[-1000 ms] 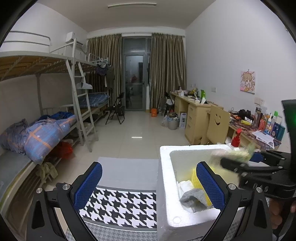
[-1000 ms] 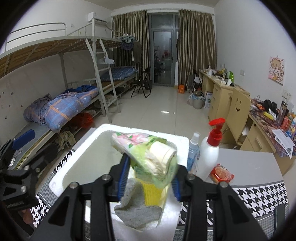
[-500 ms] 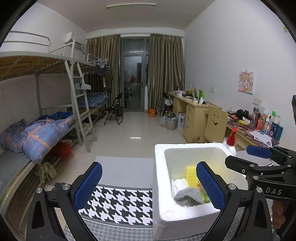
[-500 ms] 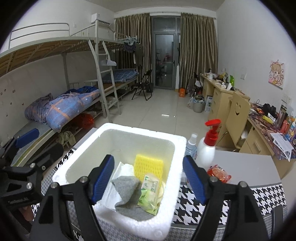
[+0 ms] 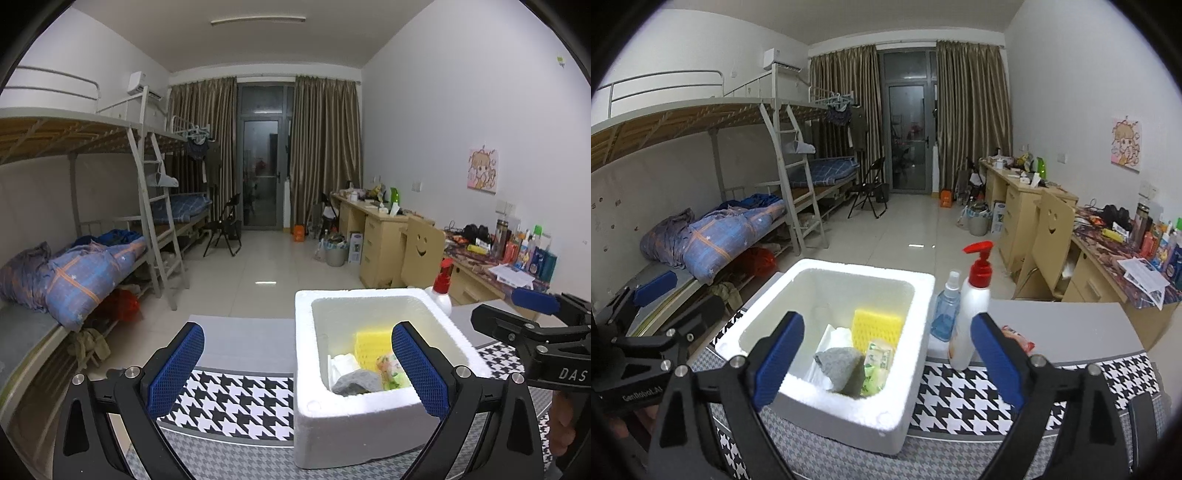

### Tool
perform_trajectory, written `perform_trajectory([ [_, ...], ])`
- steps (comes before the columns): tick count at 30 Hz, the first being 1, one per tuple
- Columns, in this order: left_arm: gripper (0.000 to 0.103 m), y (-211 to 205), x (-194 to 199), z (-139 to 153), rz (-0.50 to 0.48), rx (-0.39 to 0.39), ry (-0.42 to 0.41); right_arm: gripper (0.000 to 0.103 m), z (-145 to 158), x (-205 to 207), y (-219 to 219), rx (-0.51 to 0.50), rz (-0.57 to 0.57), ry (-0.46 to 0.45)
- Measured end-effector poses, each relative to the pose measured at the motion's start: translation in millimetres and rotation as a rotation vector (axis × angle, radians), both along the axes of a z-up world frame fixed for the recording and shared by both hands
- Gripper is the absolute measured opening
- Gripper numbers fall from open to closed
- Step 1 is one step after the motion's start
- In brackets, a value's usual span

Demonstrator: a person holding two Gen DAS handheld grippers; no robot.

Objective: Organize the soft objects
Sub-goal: 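Withdraw both tools from the box back over the table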

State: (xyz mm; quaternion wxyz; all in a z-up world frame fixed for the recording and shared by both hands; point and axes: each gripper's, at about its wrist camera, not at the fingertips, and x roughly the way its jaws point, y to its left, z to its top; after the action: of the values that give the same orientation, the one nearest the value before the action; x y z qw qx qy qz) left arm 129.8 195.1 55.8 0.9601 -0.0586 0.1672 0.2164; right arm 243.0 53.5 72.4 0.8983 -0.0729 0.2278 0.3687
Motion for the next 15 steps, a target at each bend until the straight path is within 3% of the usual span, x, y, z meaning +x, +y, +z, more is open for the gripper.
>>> perform_trajectory([
  [15, 0.102, -32, -39, 15, -0.033, 0.016, -0.068, 0.094, 12, -49, -43, 0.068, -0.019, -0.054],
])
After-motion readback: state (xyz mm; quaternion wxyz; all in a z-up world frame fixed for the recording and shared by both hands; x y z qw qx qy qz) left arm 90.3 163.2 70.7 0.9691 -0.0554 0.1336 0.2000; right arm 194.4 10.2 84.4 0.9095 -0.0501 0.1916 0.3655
